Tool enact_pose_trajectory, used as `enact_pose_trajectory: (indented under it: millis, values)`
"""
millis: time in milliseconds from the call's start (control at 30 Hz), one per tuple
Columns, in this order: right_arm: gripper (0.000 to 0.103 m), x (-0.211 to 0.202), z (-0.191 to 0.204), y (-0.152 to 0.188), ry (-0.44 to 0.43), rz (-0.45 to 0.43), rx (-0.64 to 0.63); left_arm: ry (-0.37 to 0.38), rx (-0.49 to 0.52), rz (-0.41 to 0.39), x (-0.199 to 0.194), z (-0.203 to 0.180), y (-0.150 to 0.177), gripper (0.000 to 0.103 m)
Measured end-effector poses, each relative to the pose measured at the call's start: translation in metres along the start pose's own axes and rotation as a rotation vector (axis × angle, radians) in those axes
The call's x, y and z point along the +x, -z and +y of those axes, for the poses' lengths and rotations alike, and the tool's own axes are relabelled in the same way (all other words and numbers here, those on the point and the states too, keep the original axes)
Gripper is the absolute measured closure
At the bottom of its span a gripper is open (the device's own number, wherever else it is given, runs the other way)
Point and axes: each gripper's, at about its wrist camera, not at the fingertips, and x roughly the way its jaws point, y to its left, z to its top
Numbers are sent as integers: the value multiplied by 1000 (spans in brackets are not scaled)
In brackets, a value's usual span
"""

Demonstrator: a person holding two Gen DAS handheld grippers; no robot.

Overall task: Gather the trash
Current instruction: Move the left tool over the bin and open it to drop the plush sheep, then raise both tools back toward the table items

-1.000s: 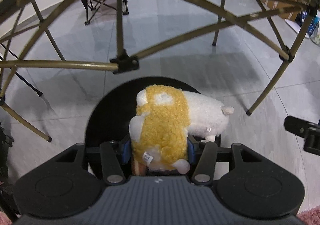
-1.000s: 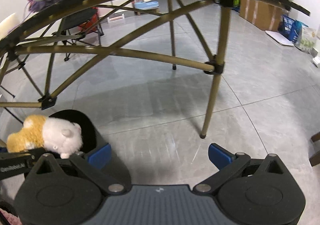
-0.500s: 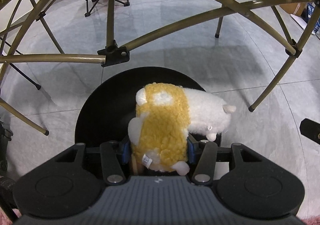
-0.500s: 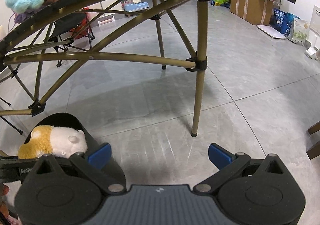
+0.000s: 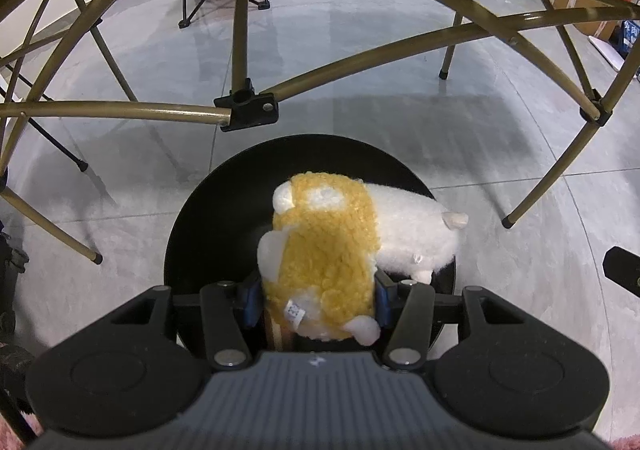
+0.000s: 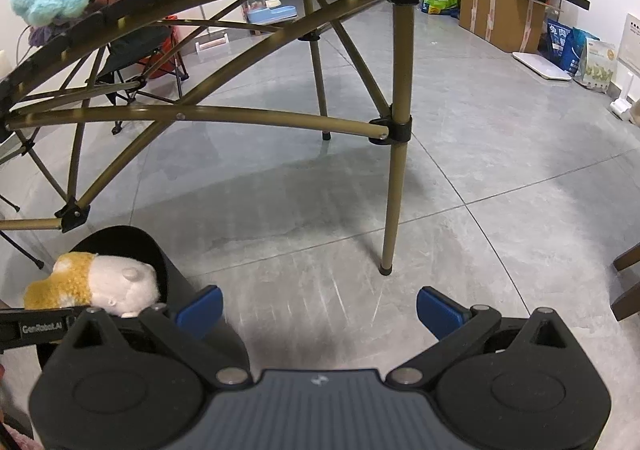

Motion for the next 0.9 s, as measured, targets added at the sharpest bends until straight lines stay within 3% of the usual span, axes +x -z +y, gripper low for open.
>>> enact_pose_trajectory:
  millis: [233,267,300,367,900]
  values:
    - [0,1,-1,-1,1,6,-3,-44,-31,32,3,8,1,46]
    - [0,0,-1,-1,1,5,-2,-46,-39,34,3,10,1,38]
    - [0,0,-2,-1,0,4,0,-42,-49,36,3,12,1,21]
    - [0,-1,-2,-1,-2,2,3,-36,-68,31,0,15,1,0]
    - [0,-5,2,0,-7,0,-4,-41,-79,10,-7,23,3,0]
